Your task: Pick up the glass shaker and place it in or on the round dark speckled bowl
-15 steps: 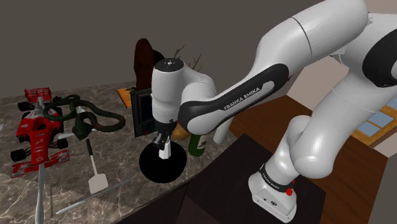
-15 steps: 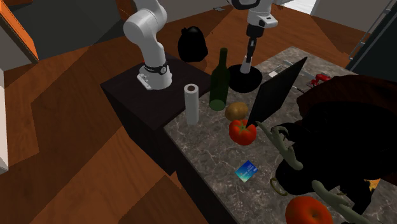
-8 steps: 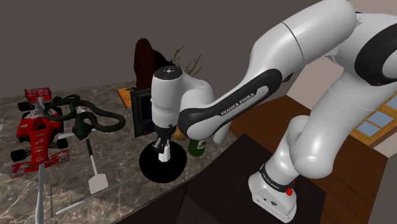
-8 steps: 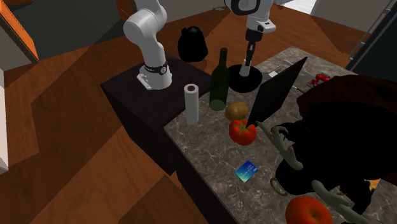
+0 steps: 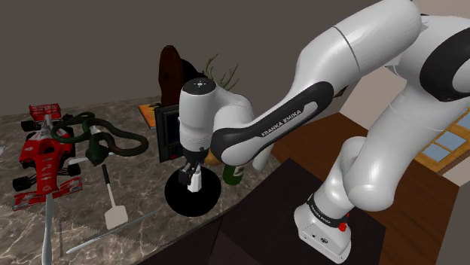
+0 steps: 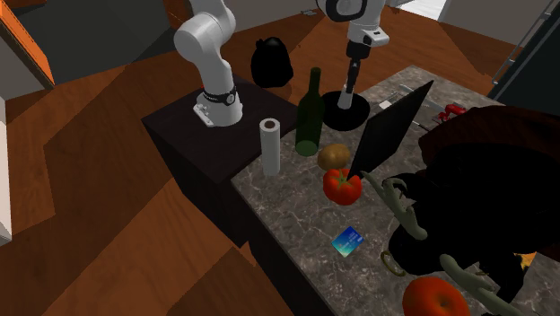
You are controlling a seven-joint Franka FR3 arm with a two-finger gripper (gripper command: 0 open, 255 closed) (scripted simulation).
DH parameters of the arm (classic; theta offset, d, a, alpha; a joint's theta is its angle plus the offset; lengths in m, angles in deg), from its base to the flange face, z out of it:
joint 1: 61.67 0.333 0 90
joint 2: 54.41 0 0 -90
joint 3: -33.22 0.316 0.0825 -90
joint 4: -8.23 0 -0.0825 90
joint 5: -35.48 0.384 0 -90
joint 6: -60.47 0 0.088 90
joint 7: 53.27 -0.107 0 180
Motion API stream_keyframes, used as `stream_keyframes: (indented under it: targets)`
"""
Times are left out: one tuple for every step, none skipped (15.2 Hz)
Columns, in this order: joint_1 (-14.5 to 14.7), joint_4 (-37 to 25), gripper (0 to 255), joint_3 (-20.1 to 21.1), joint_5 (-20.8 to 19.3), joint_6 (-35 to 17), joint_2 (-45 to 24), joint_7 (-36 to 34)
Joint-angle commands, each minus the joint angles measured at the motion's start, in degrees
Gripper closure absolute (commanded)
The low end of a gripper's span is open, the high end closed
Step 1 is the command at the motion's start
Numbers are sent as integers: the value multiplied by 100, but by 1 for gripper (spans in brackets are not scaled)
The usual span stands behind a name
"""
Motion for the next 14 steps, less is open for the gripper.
stream_keyframes:
  targets:
    - [0, 0, 0, 0, 0, 0, 0, 0]
    - [0, 0, 0, 0, 0, 0, 0, 0]
    - [11, -59, 0, 12, 95, 192, 145, 66]
    - [22, -126, 0, 20, 181, 386, 283, 126]
    - [35, -202, 0, 24, 257, 581, 412, 179]
    - [46, -267, 0, 24, 310, 735, 508, 216]
    - [47, -267, 0, 24, 310, 735, 508, 216]
    - [47, -267, 0, 24, 311, 736, 509, 217]
    - [47, -267, 0, 24, 310, 735, 508, 216]
    - [47, -267, 0, 24, 310, 735, 508, 216]
    - [47, -267, 0, 24, 310, 735, 508, 216]
    - [47, -267, 0, 24, 310, 735, 508, 216]
    - [47, -267, 0, 24, 310, 735, 508, 216]
    - [47, -267, 0, 24, 310, 735, 508, 216]
